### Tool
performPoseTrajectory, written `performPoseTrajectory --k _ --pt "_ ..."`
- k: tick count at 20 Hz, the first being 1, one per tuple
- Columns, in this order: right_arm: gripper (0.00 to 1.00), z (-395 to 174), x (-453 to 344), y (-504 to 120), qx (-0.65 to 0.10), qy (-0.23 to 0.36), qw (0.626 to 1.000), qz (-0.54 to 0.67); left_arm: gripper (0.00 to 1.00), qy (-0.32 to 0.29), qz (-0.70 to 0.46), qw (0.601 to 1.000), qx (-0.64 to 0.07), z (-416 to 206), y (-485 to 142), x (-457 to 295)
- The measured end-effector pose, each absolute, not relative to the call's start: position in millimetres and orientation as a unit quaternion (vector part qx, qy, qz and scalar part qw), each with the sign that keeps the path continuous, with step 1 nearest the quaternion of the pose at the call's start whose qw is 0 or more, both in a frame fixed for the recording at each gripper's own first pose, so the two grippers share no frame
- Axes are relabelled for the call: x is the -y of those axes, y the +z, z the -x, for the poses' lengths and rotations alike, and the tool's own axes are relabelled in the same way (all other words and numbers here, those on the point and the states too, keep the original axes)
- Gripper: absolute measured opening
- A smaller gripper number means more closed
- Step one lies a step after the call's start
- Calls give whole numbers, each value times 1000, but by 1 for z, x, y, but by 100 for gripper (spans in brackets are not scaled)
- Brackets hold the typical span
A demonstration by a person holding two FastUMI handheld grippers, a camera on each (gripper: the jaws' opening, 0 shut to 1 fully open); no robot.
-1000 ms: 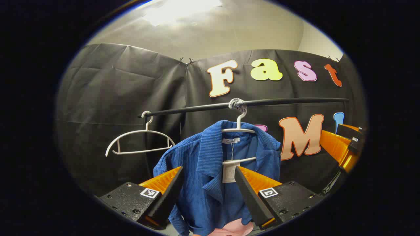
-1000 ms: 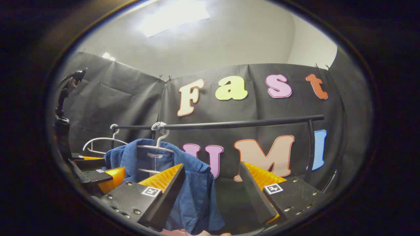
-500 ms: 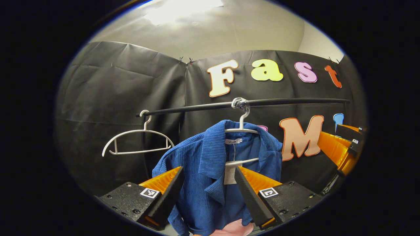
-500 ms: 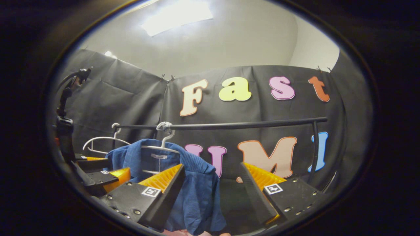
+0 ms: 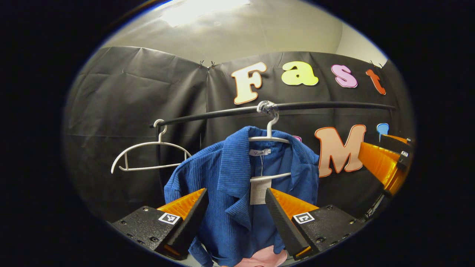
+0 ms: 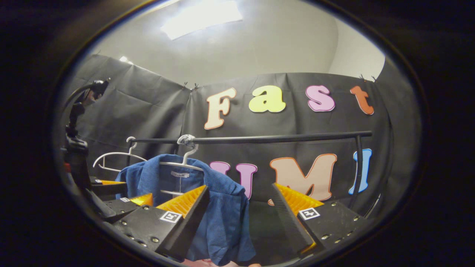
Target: Grasp the clothes on the hanger with both hands and then place them into the laundry hamper below.
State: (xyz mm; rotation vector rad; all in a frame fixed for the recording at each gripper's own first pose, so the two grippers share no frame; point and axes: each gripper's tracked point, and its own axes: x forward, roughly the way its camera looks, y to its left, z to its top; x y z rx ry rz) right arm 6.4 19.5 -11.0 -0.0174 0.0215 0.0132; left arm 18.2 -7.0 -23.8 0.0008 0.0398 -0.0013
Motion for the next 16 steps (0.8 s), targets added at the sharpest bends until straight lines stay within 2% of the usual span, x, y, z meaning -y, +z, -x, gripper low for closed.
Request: performPoseTrajectory --k 1,3,4,5,8,10,16 --pt "99 -7 -19 -11 -12 7 1000 8 95 4 -3 1000 -25 -21 -30 7" --pt "98 -6 -17 -14 -17 7 1000 10 92 11 -5 999 -34 -29 -44 9" --pt "98 -6 -16 -14 -19 7 1000 12 95 17 -7 999 -39 -32 -50 8" --pt "98 -6 -15 -15 -20 8 1000 14 92 22 -10 999 -43 -36 -56 7" --pt "98 -9 -10 -18 -23 7 1000 20 95 37 -17 998 -55 -47 -71 2" --pt "99 -11 -9 -20 -26 6 999 22 92 44 -23 997 -55 -55 -76 -1" --pt "99 -19 -18 -34 -38 21 999 27 42 39 -19 997 -61 -67 -81 -10"
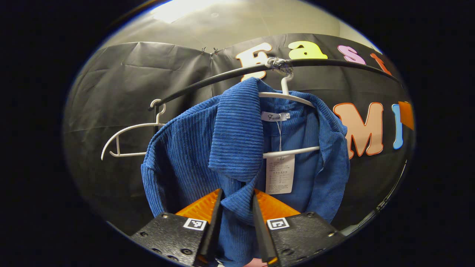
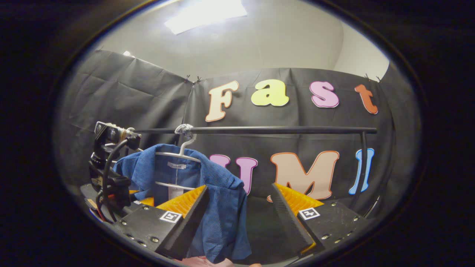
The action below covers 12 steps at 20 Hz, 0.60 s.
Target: Grasp the clothes on the hanger with both hands and then place them into the laundry hamper below.
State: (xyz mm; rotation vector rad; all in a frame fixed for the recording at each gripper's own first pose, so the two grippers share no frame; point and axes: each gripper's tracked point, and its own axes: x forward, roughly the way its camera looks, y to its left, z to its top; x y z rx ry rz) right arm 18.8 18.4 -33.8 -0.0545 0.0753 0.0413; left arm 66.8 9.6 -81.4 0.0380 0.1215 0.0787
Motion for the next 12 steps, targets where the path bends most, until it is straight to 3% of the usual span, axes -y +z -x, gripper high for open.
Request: performPoseTrajectory --k 5,7,8,9,11,12 --pt "99 -35 -36 -54 -51 41 998 23 7 21 -7 998 -65 -66 -78 -13" --pt "99 -40 -45 -66 -61 49 997 23 6 8 -7 998 -66 -61 -77 -12" --pt "94 -44 -49 -72 -65 53 996 24 5 3 -7 998 -66 -59 -76 -12" --pt "99 -49 -53 -78 -68 57 996 25 3 -1 -5 998 -68 -56 -75 -12" --pt "98 -58 -61 -91 -76 63 995 24 1 -12 6 997 -72 -52 -72 -10" --pt "94 -62 -65 -97 -80 65 994 22 2 -16 10 997 -73 -49 -71 -10"
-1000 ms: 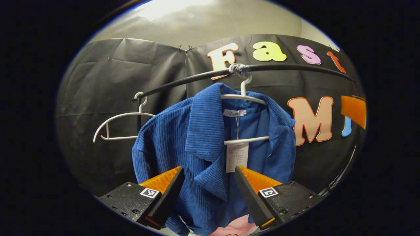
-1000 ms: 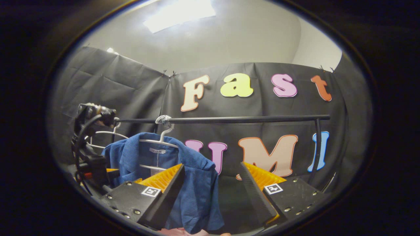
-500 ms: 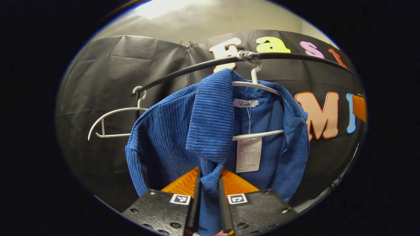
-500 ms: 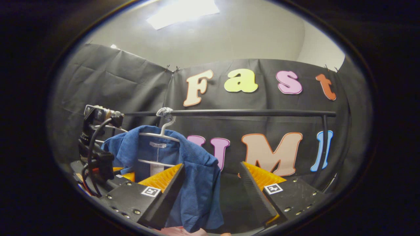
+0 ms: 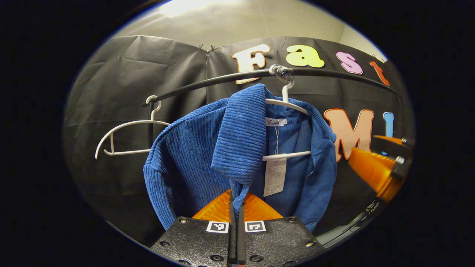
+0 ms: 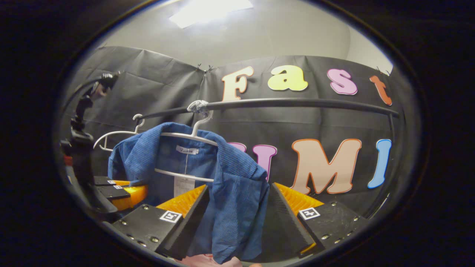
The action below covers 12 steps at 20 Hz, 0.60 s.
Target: Grasp the clothes on the hanger with both hands and then place them into the laundry hamper below.
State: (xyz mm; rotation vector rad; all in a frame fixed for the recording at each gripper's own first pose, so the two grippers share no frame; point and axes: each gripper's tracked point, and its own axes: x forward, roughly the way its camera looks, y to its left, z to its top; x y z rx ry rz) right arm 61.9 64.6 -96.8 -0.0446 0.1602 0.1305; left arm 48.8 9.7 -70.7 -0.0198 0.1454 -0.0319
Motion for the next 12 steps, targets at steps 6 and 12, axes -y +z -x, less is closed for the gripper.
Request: performPoseTrajectory --k 6,12 --pt "94 -95 -78 -138 -105 68 992 16 4 -38 13 996 -75 -34 -57 -9" --pt "99 -115 -90 -170 -127 70 989 15 0 -48 8 997 -65 -22 -41 -10"
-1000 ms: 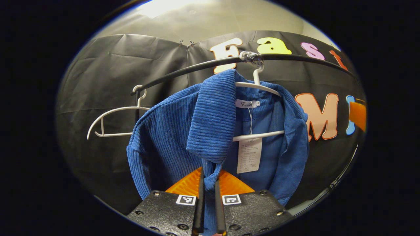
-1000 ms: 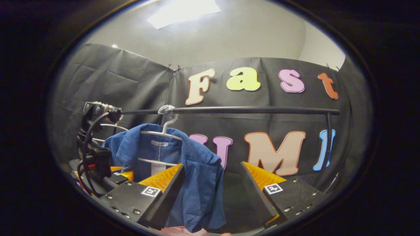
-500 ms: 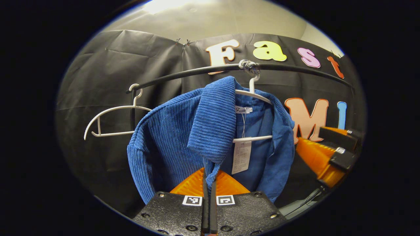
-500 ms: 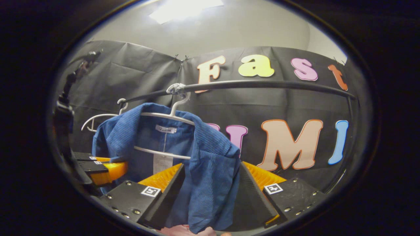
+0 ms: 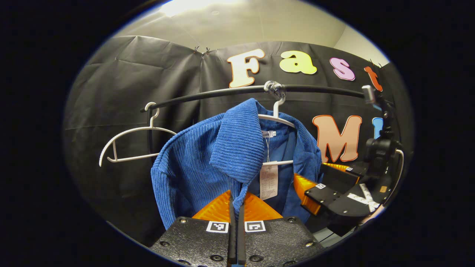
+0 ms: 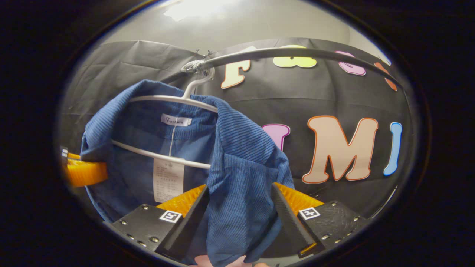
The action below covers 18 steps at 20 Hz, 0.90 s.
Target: Grasp the clothes on the hanger with both hands and then place them into the laundry hamper below.
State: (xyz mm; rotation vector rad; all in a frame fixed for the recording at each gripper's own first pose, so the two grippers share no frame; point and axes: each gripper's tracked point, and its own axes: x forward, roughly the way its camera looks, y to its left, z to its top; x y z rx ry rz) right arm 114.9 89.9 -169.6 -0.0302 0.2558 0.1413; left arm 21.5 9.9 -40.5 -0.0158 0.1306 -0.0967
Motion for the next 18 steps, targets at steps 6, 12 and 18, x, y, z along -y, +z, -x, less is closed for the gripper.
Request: performPoseTrajectory --k 6,12,18 --pt "93 -129 -90 -198 -168 68 983 1 4 -41 15 997 -57 -12 -27 -17" --pt "83 -129 -82 -203 -173 70 982 11 2 -23 17 998 -56 -9 -24 -31" --pt "51 -130 -82 -205 -181 76 981 -2 0 -10 15 998 -52 -10 -19 -41"
